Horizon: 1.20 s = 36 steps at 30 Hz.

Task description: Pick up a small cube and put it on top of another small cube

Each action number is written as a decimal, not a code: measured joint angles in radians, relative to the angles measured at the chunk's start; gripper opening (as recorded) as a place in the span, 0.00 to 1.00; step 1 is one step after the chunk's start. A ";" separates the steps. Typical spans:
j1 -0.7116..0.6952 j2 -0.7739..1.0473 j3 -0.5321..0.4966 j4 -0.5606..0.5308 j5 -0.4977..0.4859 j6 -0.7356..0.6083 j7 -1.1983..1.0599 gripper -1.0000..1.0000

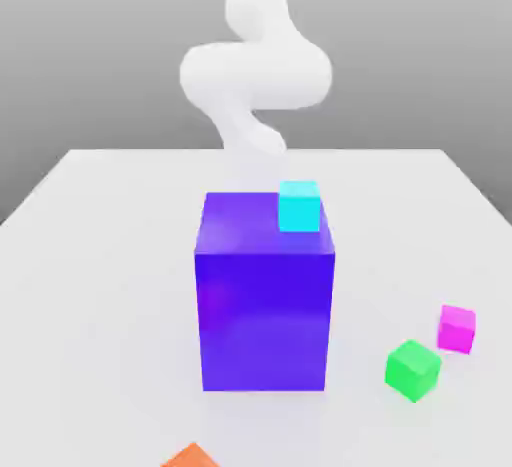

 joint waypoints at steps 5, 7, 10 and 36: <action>0.113 0.186 0.051 -0.079 0.022 0.104 -0.104 0.50; 0.156 0.258 0.073 -0.110 0.028 0.144 -0.142 0.50; 0.217 0.366 0.112 -0.156 0.032 0.205 -0.196 0.50; 0.585 1.054 0.104 -0.304 -0.272 0.629 -0.187 0.00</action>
